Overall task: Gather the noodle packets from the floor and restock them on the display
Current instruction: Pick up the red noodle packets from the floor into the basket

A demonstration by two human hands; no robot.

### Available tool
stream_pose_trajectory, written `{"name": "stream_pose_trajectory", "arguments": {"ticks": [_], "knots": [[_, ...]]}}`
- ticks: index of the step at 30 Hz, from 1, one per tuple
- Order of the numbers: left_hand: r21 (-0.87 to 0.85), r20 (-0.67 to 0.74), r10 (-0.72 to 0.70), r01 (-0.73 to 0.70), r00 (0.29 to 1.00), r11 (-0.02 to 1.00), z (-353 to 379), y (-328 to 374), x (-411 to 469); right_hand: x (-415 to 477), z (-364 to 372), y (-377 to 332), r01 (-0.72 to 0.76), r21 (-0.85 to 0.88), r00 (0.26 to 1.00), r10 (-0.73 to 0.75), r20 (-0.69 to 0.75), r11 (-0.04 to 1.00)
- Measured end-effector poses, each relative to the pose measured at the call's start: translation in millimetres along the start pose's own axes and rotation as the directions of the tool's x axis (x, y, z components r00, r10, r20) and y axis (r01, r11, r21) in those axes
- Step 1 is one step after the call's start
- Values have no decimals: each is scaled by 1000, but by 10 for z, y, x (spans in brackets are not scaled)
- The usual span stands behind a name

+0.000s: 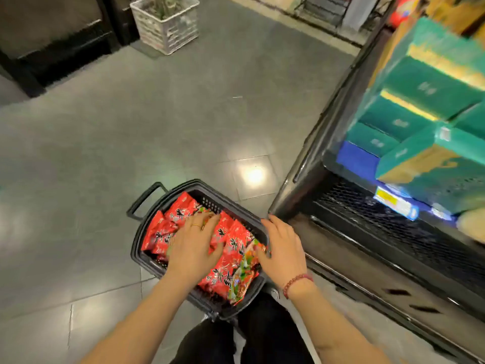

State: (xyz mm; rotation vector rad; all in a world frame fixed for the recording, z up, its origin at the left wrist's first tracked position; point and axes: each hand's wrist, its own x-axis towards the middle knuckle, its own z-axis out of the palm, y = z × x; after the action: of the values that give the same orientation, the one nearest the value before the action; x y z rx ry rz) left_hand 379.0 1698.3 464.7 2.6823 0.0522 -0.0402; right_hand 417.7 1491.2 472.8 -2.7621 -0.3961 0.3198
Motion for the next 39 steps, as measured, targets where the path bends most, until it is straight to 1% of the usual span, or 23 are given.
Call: {"name": "stream_pose_trajectory", "arguments": {"ticks": [2, 4, 7, 10, 12, 14, 16, 17, 20, 23, 25, 28, 33, 36, 39], "knots": [[19, 34, 135, -135, 990, 991, -38, 375, 50, -341, -187, 165, -97, 14, 993, 98, -69, 995], [28, 101, 261, -265, 960, 964, -19, 807, 60, -707, -382, 381, -207, 53, 969, 212, -124, 977], [19, 202, 442, -455, 874, 890, 133, 1462, 22, -1284, -620, 716, -382, 103, 904, 395, -164, 918], [-30, 261, 591, -605, 763, 795, 367, 2111, -100, -1960, -749, 1082, -526, 191, 774, 559, -297, 829], [-47, 282, 679, -697, 678, 716, 513, 2587, -253, -2430, -826, 1343, -602, 243, 693, 648, -316, 761], [-63, 298, 750, -771, 591, 633, 671, 3072, -464, -2921, -886, 1616, -683, 274, 593, 733, -332, 677], [-77, 308, 802, -827, 511, 557, 850, 3575, -718, -3465, -904, 1896, -745, 284, 501, 787, -360, 604], [-83, 310, 823, -849, 476, 522, 941, 3831, -862, -3741, -915, 2037, -771, 281, 461, 806, -372, 571], [-132, 315, 872, -892, 376, 433, 1242, 4578, -1358, -4573, -962, 2414, -819, 302, 383, 857, -346, 488], [-187, 314, 903, -913, 294, 362, 1580, 5241, -1840, -5347, -973, 2760, -840, 347, 303, 891, -338, 417], [-203, 321, 920, -933, 223, 297, 1773, 5637, -2128, -5791, -1007, 2940, -850, 373, 244, 906, -347, 372], [-215, 338, 933, -954, 127, 208, 1998, 6174, -2501, -6387, -1074, 3169, -866, 415, 134, 929, -345, 279], [-248, 345, 939, -964, 1, 92, 2328, 6991, -2913, -7193, -1118, 3556, -879, 463, -45, 946, -321, 115], [-272, 328, 943, -961, -54, 40, 2572, 7485, -3052, -7558, -1157, 3848, -854, 520, -154, 940, -304, 28], [-288, 317, 942, -958, -109, -14, 2878, 8035, -3157, -7829, -1255, 4235, -838, 544, -226, 931, -286, -36]]}}
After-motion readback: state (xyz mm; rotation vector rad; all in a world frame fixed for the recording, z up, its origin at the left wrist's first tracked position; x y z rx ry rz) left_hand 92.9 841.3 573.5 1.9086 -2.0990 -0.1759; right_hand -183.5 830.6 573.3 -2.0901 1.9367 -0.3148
